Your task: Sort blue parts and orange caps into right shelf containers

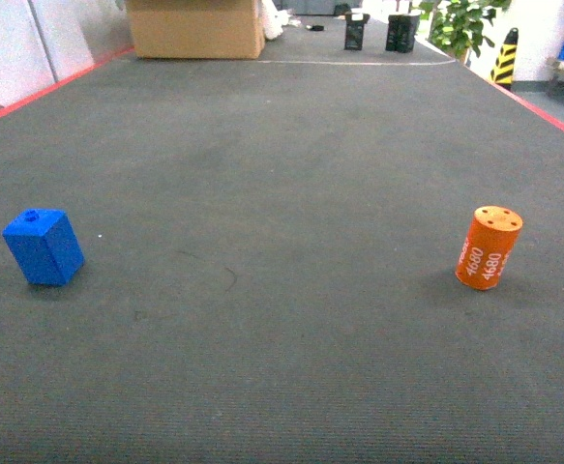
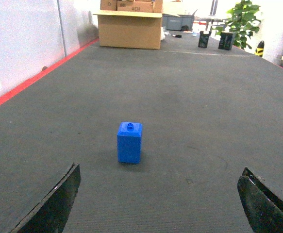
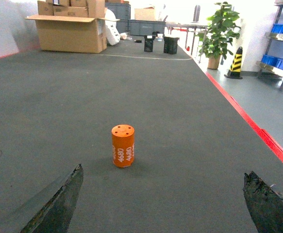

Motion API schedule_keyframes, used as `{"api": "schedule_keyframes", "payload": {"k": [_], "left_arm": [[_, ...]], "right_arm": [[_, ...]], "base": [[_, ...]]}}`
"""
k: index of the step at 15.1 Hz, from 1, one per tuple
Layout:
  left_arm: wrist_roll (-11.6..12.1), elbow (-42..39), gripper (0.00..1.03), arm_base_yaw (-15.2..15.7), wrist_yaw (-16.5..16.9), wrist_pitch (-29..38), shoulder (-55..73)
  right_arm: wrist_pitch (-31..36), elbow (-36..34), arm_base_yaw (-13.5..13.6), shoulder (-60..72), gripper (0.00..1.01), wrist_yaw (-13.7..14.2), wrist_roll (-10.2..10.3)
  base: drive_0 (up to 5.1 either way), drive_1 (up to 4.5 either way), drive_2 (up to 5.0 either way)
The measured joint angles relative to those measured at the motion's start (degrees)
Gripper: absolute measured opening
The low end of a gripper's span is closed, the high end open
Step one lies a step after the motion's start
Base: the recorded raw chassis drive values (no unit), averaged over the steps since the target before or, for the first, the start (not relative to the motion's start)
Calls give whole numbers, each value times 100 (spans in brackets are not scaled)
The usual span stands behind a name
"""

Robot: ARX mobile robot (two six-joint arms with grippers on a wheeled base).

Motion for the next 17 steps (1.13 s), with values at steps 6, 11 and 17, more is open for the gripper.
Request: {"api": "schedule_keyframes", "payload": {"k": [6,11,17], "left_arm": [[0,0,98,0,0,0,0],[0,0,98,0,0,0,0],[0,0,98,0,0,0,0]], "right_arm": [[0,0,0,0,98,0,0],[0,0,0,0,98,0,0],[0,0,0,0,98,0,2]], "base": [[0,0,0],[0,0,0],[0,0,0]]}}
